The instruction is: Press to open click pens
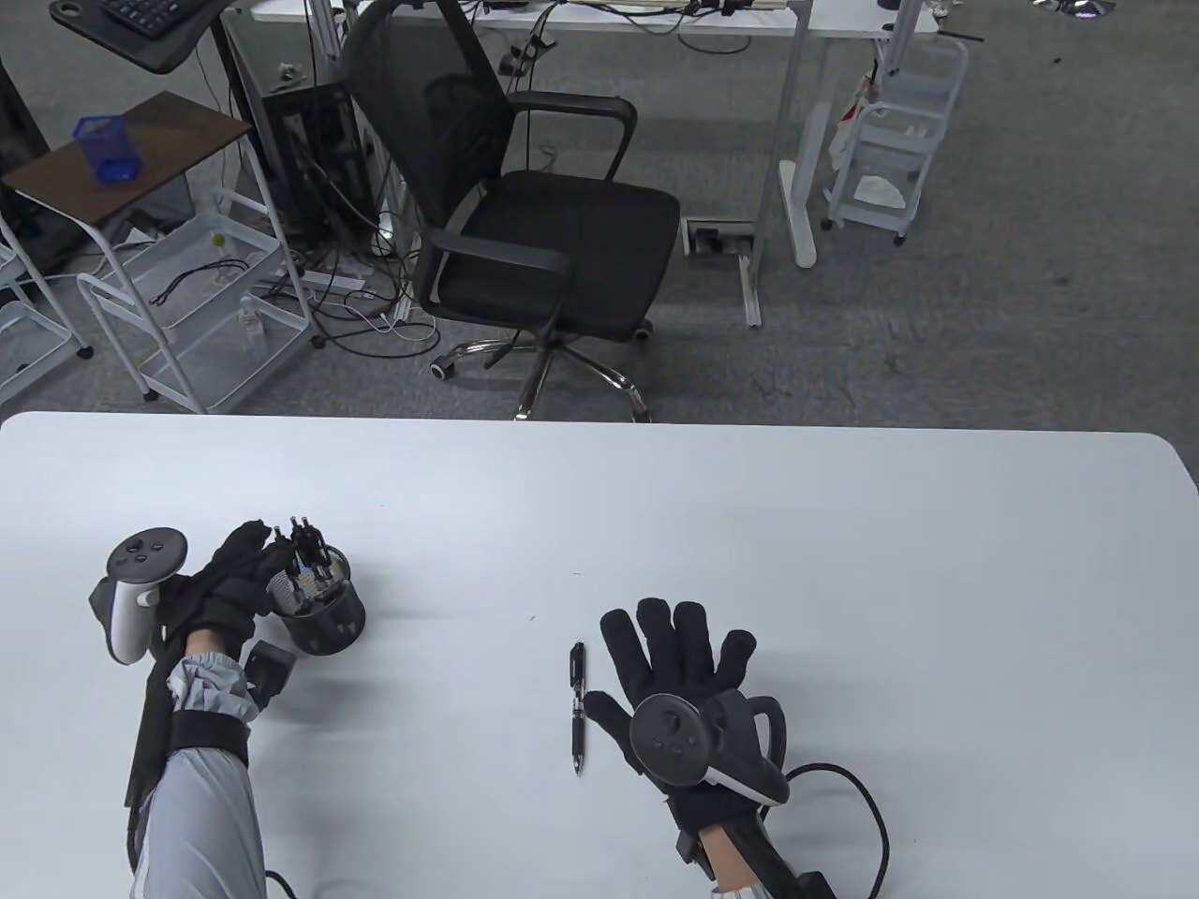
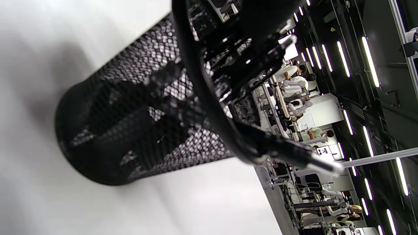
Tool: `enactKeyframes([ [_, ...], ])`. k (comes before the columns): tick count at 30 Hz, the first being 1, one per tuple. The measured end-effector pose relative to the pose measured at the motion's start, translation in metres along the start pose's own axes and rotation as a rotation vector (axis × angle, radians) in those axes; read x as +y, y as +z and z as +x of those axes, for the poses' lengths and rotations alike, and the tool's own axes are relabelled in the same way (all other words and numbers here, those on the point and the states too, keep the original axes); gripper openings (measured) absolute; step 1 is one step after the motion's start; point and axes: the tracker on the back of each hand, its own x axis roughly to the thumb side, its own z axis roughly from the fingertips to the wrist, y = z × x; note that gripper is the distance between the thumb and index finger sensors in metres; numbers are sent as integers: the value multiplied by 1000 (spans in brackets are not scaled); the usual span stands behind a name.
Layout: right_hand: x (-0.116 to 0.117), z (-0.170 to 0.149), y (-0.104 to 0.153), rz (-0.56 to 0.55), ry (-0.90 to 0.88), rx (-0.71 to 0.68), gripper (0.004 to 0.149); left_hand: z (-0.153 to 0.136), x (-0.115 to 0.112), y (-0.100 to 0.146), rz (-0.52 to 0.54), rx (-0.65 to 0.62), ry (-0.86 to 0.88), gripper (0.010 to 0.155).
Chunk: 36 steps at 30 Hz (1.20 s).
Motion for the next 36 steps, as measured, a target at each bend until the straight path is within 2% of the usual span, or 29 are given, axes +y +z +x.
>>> enactKeyframes([
  [7, -1, -1, 0, 4, 4, 7, 73, 2, -3, -3, -6, -9, 44, 53],
  [15, 0, -1, 0, 10, 4, 8, 73, 6, -6, -2, -4, -5, 13, 41],
  [30, 0, -1, -1, 1, -2, 2, 73, 17, -7, 14, 27, 9, 51, 37],
  [36, 0, 0, 0, -2, 0, -8, 73, 34, -9, 30, 39, -27, 14, 40],
])
